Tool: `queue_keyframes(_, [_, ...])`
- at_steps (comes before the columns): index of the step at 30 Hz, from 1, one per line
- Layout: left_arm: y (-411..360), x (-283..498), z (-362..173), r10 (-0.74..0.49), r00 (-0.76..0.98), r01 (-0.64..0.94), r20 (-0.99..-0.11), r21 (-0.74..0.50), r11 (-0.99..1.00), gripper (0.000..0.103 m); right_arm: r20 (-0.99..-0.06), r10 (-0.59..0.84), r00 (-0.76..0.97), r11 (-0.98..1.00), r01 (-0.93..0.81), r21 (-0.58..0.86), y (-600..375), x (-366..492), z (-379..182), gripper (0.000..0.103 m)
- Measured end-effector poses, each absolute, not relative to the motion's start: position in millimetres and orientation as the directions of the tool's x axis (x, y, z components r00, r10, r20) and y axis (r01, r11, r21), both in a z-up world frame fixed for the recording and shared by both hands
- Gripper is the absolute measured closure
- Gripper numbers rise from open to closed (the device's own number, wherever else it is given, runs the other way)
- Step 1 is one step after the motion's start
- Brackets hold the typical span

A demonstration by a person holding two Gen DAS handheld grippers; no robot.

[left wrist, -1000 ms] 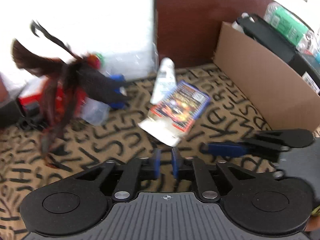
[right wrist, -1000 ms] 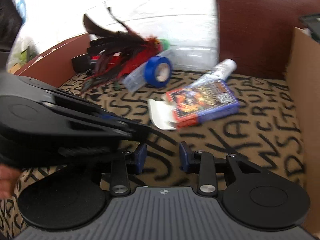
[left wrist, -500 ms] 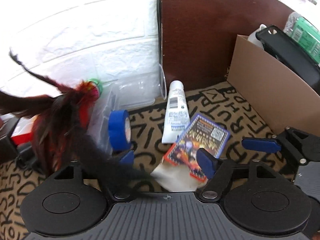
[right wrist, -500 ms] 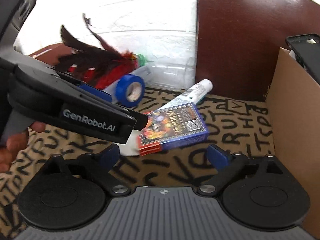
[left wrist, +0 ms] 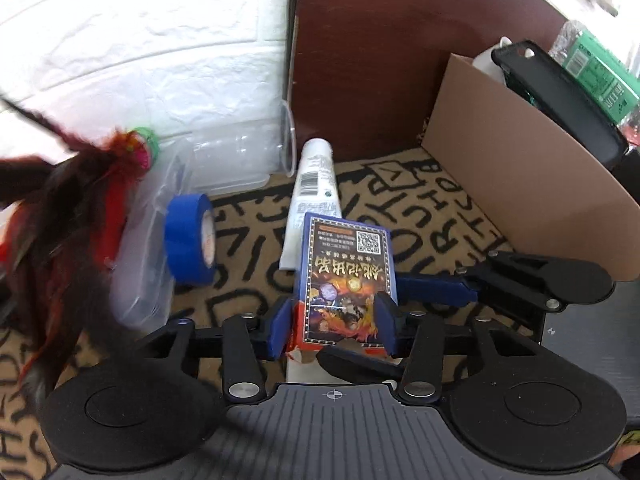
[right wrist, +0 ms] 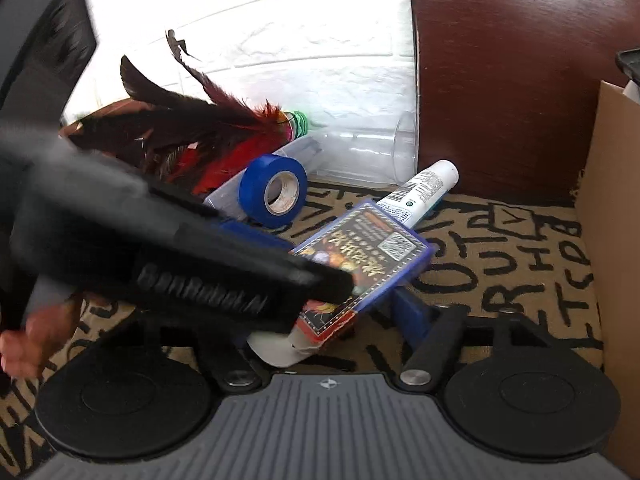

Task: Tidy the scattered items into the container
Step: 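Grasp the playing-card box with the left tool, then lift and carry the card box with the left tool over the shoebox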

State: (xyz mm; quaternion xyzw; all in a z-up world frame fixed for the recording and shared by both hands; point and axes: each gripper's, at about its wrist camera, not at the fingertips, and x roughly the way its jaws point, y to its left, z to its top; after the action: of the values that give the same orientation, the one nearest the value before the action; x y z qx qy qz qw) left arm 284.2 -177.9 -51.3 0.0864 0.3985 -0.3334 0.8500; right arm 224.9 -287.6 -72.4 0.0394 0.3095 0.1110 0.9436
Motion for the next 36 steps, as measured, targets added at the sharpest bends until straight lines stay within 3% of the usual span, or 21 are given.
queue_keyframes(12, [-114,222,-50,-0.424,0.507,0.515,-0.751,-0.131,0.847,0.058,-0.607,0.317,0.729,0.941,-0.322,0.106,-235,179,-65,0.039])
queue_keyframes(13, [-107,218,-51,-0.421,0.510,0.503,-0.750,-0.137,0.853,0.057,-0.610,0.325,0.722,0.937,-0.332,0.106,-229,175,-65,0.039])
queue_keyframes(14, [-101,215,-52,-0.425,0.510,0.493,-0.748,-0.151,0.857,0.047,-0.614,0.332,0.716,0.934,-0.339,0.109,-223,172,-65,0.039])
queue_keyframes(16, [-90,212,-55,-0.434,0.502,0.471,-0.748,-0.184,0.863,0.045,-0.623,0.335,0.707,0.933,-0.343,0.111,-211,169,-67,0.037])
queue_keyframes(18, [-82,210,-55,-0.436,0.495,0.453,-0.752,-0.205,0.868,0.057,-0.638,0.311,0.704,0.940,-0.329,0.095,-199,169,-69,0.035])
queue_keyframes(21, [-71,199,-45,-0.412,0.524,0.446,-0.745,-0.172,0.878,0.062,-0.654,0.295,0.696,0.941,-0.332,0.071,-185,164,-64,0.037])
queue_keyframes(36, [32,188,70,-0.308,0.771,0.290,-0.557,-0.124,0.949,0.065,-0.520,0.407,0.751,0.879,-0.477,-0.001,-99,166,37,0.039])
